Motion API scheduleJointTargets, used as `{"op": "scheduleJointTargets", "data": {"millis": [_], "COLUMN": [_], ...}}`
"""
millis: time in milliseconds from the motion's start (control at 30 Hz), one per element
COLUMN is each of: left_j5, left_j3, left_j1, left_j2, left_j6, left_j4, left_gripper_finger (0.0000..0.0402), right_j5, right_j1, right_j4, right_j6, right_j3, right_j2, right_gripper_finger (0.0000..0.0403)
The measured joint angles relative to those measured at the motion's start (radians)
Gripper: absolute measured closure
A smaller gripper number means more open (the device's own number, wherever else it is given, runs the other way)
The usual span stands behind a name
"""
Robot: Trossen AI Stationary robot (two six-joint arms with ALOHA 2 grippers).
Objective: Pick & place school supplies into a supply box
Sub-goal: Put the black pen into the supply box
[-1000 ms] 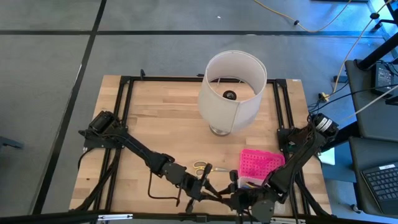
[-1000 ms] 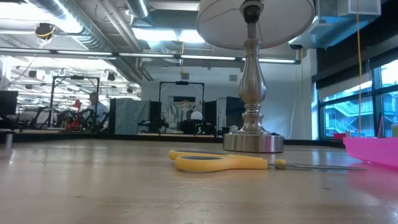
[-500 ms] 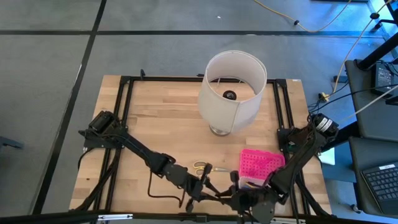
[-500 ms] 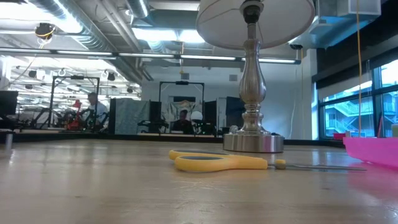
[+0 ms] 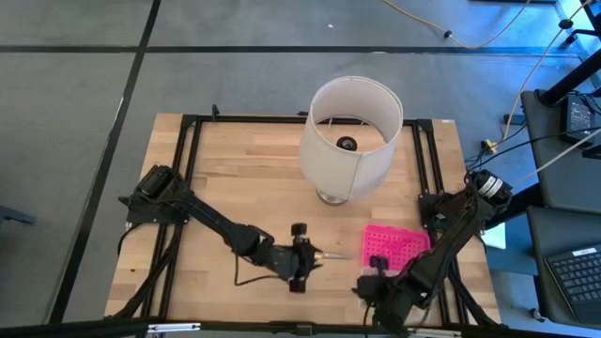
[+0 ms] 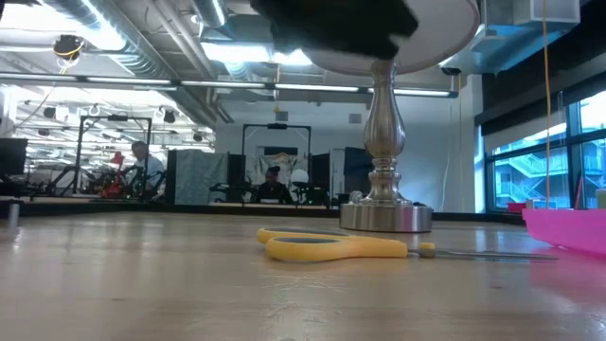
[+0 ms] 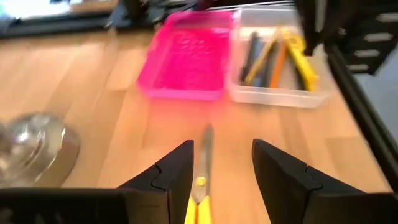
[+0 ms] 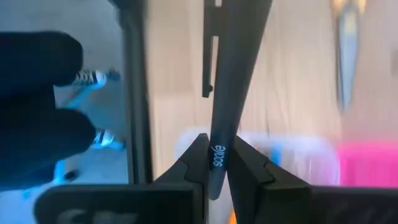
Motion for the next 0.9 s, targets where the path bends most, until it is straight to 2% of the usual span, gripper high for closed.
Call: {"op": "scheduleJointTargets", "data": {"millis": [167, 333, 567, 900], "left_j5": [0.077, 0.124, 0.144, 0.176], "left_j3": [0.000, 0.000, 0.000, 0.000], "left_j1": [0.061, 0.101, 0.101, 0.097], "left_j2": [0.000, 0.000, 0.000, 0.000], "left_j6": [-0.111, -0.199, -0.217, -0.220], "left_j4": [-0.084, -0.163, -0.195, -0.211], "left_gripper_finger": [0.0250, 0.0250, 0.0253, 0.0250], "right_j5": [-0.145, -0.287, -0.379, -0.438], "right_j1": [0.000, -0.001, 0.000, 0.000], "right_j4": [-0.125, -0.137, -0.111, -0.106], "right_j6": [0.192, 0.253, 0.310, 0.306], "right_j3": [-0.003, -0.061, -0.177, -0.232], "right_j2": [0.000, 0.000, 0.000, 0.000], "right_gripper_finger": [0.0355, 0.0359, 0.0352, 0.0351]}}
